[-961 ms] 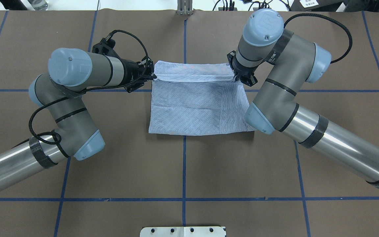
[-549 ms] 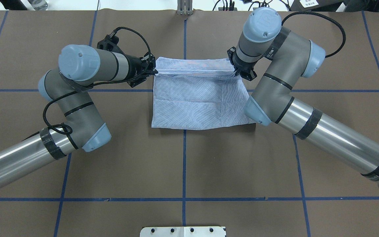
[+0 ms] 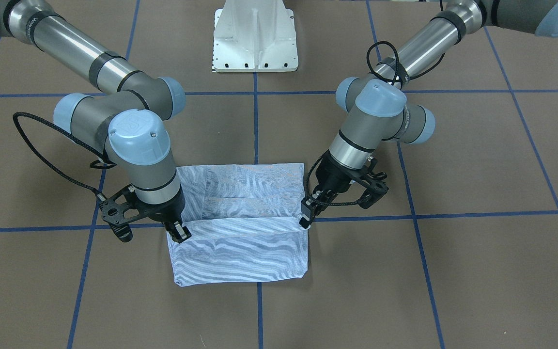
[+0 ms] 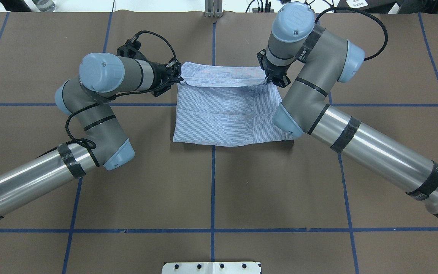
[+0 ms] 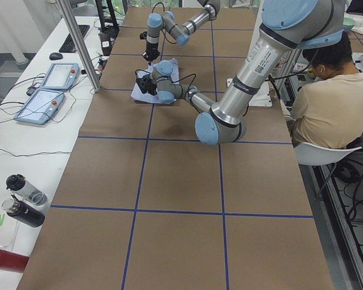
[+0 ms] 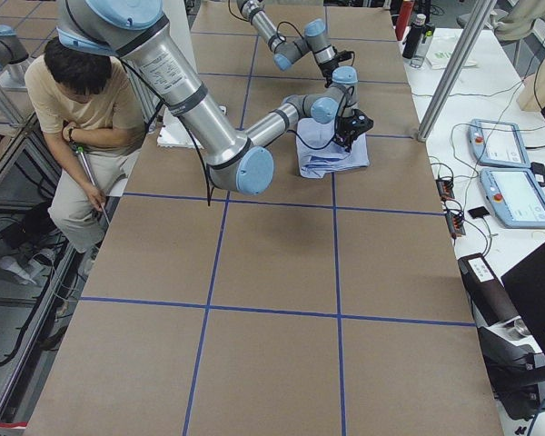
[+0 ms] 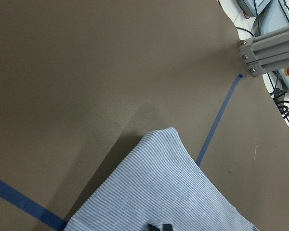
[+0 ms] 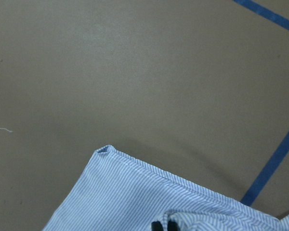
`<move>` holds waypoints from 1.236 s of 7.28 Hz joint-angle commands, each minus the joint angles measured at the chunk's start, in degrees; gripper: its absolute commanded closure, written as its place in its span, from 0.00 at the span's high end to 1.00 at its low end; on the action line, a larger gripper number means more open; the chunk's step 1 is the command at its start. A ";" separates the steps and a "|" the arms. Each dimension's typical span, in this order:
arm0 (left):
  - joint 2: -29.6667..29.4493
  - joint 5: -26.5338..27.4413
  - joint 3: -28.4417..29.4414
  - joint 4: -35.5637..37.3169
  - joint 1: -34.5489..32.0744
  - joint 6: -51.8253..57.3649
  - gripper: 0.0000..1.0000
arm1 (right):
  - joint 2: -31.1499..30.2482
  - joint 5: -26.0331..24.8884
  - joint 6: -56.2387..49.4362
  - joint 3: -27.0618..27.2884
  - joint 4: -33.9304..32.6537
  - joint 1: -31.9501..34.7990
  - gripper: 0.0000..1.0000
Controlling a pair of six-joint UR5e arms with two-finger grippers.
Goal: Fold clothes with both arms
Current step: 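Lay the folded edge at the shirt's far side and open both grippers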
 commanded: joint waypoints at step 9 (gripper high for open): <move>-4.58 1.77 10.89 -9.23 -5.54 -0.12 0.66 | 8.04 6.39 -4.26 -13.28 4.09 6.79 1.00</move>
